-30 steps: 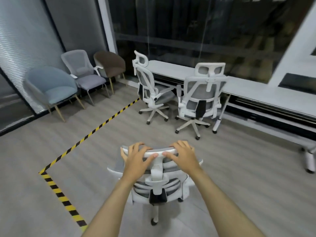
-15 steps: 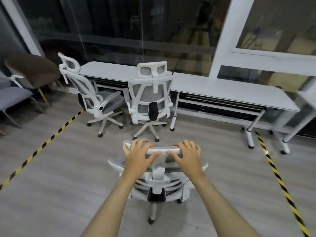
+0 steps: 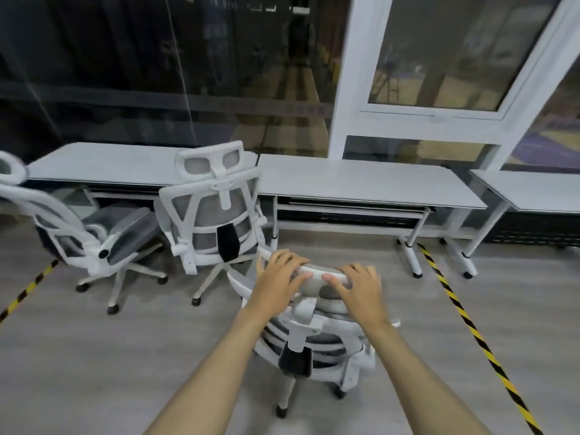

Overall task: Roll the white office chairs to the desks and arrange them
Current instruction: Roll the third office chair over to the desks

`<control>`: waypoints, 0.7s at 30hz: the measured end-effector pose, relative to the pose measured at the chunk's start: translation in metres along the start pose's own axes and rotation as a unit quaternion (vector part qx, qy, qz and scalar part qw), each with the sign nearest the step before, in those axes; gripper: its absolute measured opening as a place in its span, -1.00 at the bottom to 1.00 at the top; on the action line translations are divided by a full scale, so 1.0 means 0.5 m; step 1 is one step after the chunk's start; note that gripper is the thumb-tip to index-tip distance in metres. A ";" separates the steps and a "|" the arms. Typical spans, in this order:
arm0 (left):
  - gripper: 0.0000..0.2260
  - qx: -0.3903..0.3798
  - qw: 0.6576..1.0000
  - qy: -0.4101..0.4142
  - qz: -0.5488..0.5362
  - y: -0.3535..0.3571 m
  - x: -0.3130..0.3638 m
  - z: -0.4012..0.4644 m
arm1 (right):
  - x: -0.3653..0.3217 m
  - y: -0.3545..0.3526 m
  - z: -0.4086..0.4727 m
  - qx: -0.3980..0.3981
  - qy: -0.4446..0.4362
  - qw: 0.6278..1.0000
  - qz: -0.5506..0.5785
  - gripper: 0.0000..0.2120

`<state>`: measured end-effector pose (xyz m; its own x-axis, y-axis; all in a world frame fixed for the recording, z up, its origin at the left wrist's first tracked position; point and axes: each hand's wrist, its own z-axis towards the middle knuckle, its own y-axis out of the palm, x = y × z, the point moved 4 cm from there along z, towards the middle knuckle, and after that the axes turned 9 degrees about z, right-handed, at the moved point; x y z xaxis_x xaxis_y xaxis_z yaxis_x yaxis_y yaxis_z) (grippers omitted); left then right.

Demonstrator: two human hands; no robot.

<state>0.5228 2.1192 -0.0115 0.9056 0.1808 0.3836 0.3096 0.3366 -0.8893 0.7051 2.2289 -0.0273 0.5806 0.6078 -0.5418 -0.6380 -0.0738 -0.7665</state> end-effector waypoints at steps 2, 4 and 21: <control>-0.65 0.001 1.000 0.012 -0.012 0.015 -0.004 0.066 | 0.020 0.011 0.053 0.011 0.021 1.000 -0.014 -0.40; -0.66 -0.005 0.999 0.020 -0.028 0.034 -0.015 0.140 | 0.039 0.023 0.108 0.024 0.029 0.999 -0.032 -0.45; -0.67 -0.069 0.997 0.013 0.045 0.121 -0.035 0.711 | 0.204 0.094 0.557 -0.091 0.003 0.996 0.013 -0.43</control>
<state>0.4228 2.4650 0.0163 0.9378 0.1804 0.2965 0.2627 0.1892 -0.9461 0.5933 2.5077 -0.0222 0.5685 0.5989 -0.5641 -0.5511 -0.2318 -0.8016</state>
